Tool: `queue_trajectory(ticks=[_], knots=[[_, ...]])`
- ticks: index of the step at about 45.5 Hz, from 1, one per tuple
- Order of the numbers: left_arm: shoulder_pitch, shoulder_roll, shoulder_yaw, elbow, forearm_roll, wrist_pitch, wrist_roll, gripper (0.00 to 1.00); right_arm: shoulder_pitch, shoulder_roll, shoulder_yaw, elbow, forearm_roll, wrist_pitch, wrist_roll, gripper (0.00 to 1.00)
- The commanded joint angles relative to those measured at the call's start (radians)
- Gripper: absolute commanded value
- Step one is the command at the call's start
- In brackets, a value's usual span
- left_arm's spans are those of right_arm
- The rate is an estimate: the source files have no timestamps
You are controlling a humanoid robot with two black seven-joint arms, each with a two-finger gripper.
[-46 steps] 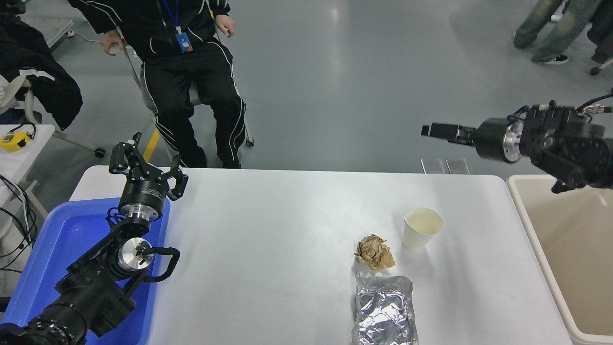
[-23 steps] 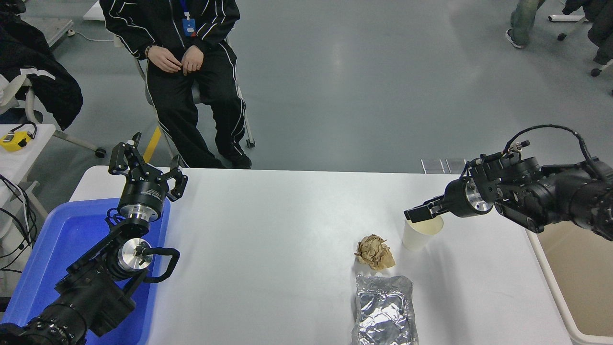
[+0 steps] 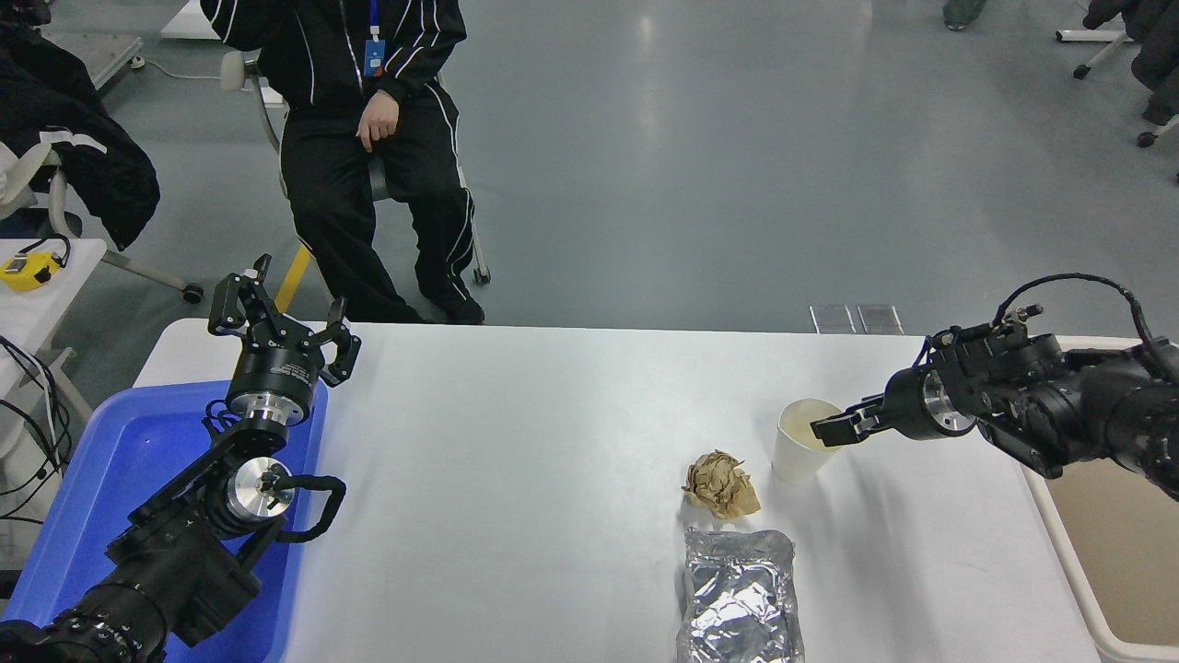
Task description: Dispose of the paper cup in the dustbin
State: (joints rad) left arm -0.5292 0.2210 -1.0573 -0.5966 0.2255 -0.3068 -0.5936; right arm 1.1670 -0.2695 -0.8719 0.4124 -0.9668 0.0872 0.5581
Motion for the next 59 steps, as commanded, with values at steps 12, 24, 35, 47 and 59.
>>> queue_trajectory(ticks=[12,24,35,47,59], knots=[[0.000,0.000,0.000,0.000,0.000,0.000,0.000,1.00,-0.041,0.006,-0.002,-0.049,0.023,-0.012,0.045,0.64],[0.000,0.000,0.000,0.000,0.000,0.000,0.000,1.00,-0.041,0.007,-0.012,-0.058,0.014,-0.015,0.131,0.04],[0.000,0.000,0.000,0.000,0.000,0.000,0.000,1.00,-0.050,0.003,-0.010,-0.060,0.020,-0.014,0.132,0.00],[0.000,0.000,0.000,0.000,0.000,0.000,0.000,1.00,-0.021,-0.007,0.027,-0.053,0.071,-0.015,0.151,0.00],[0.000,0.000,0.000,0.000,0.000,0.000,0.000,1.00,0.088,-0.135,0.105,-0.081,0.367,0.037,0.200,0.00]])
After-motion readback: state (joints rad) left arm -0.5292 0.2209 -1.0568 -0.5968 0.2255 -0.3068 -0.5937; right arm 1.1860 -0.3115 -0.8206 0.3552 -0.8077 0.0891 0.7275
